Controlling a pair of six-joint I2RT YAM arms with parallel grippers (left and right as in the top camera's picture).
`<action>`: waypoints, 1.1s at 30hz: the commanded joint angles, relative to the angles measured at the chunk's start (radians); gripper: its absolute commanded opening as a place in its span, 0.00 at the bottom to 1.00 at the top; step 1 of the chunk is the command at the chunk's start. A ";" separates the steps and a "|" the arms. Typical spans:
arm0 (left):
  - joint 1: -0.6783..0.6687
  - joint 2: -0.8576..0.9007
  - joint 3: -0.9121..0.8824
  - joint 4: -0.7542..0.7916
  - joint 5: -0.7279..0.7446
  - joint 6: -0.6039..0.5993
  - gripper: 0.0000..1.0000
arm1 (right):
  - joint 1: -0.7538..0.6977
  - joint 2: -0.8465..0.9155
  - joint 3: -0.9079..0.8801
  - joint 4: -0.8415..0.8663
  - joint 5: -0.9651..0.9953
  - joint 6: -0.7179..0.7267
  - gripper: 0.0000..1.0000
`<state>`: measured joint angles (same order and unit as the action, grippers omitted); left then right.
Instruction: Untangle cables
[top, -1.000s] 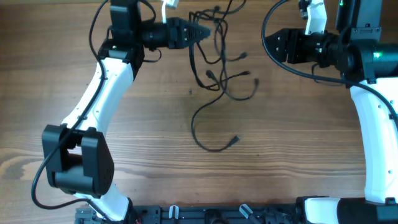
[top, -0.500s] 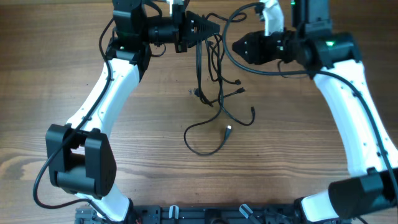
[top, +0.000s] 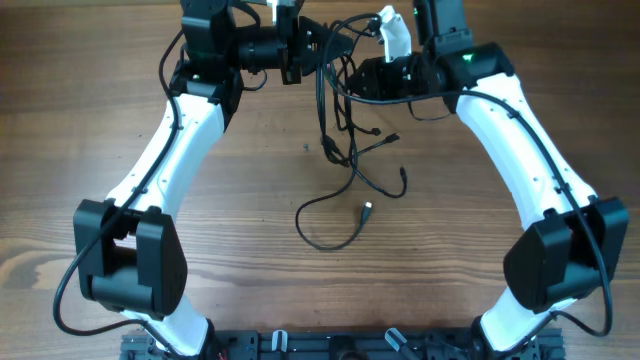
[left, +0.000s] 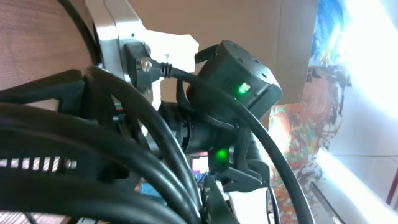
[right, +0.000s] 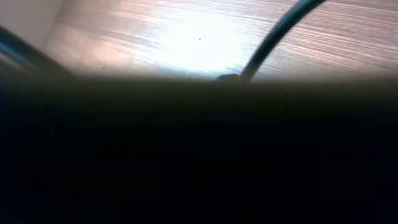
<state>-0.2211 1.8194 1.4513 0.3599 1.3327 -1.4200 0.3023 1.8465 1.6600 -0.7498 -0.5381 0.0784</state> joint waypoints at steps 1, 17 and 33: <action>0.000 -0.013 0.009 0.006 -0.007 -0.010 0.04 | 0.028 0.016 -0.002 0.010 0.006 0.007 0.32; 0.000 -0.013 0.009 0.006 -0.007 -0.010 0.04 | 0.035 0.048 -0.035 0.059 -0.021 0.030 0.28; 0.000 -0.013 0.009 0.006 -0.007 -0.010 0.04 | 0.080 0.048 -0.035 0.057 -0.053 0.030 0.27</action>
<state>-0.2211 1.8194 1.4513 0.3595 1.3296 -1.4204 0.3676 1.8748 1.6367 -0.6937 -0.5835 0.1043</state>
